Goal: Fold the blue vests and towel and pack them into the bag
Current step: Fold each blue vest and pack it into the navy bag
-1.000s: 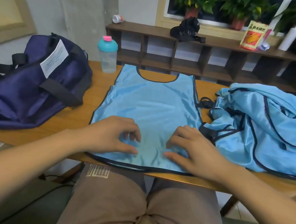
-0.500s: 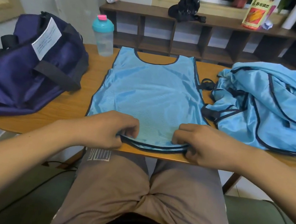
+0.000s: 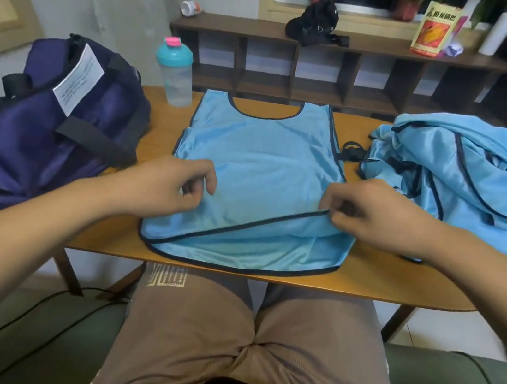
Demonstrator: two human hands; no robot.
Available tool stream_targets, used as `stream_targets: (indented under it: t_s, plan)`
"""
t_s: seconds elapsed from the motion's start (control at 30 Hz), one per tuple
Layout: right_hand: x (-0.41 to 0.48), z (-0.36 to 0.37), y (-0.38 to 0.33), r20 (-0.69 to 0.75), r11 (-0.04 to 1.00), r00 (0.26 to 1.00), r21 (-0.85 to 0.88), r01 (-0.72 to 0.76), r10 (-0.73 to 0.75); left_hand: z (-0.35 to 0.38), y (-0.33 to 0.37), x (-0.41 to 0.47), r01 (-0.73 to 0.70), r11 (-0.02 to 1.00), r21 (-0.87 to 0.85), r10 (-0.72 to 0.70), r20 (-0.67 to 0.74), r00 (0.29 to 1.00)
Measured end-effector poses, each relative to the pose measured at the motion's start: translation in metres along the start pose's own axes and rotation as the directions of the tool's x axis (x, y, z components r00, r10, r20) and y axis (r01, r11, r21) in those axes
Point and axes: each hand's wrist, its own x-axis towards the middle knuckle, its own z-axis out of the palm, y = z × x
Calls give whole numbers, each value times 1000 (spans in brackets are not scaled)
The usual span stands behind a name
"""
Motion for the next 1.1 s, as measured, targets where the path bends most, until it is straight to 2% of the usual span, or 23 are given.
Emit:
stream_targets:
  t_s: [0.07,0.13,0.23,0.3,0.37,0.47,0.57,0.63,0.7,0.8,0.97,1.1]
  plan:
    - [13,-7,5,-92,997,995,74,-36,43,-6,8,9,2,999,-43,-4,-43,999]
    - [29,-10,11,-171,992,982,116,-57,77,-2,19,15,3,999,-54,-3,3,1000]
    - [52,-9,21,-245,986,962,139,-87,120,13,20,22,15,990,142,-31,116,993]
    - [63,-4,27,-290,987,949,130,-93,128,12,9,30,38,970,241,-68,119,991]
    - [72,3,34,-337,993,934,74,-96,115,3,-7,41,95,964,250,-103,20,994]
    - [83,17,48,-363,989,927,-76,-131,95,-11,-33,56,217,963,158,-179,-224,958]
    - [86,32,60,-303,923,947,-325,-208,107,-11,-58,63,307,938,158,-260,-264,929]
    - [81,39,63,-311,875,944,-421,-237,106,-6,-69,63,325,911,254,-241,-311,919]
    - [71,43,58,-352,883,933,-413,-222,70,0,-67,59,292,881,373,-145,-373,916]
    - [47,44,43,-398,941,918,-307,-141,8,11,-35,50,141,908,393,15,-368,930]
    - [-8,44,19,-488,981,872,-183,-65,-33,43,30,29,-140,979,151,173,-229,958]
    - [-54,57,10,-515,990,856,-95,-107,43,78,56,16,-248,969,-25,237,-210,948]
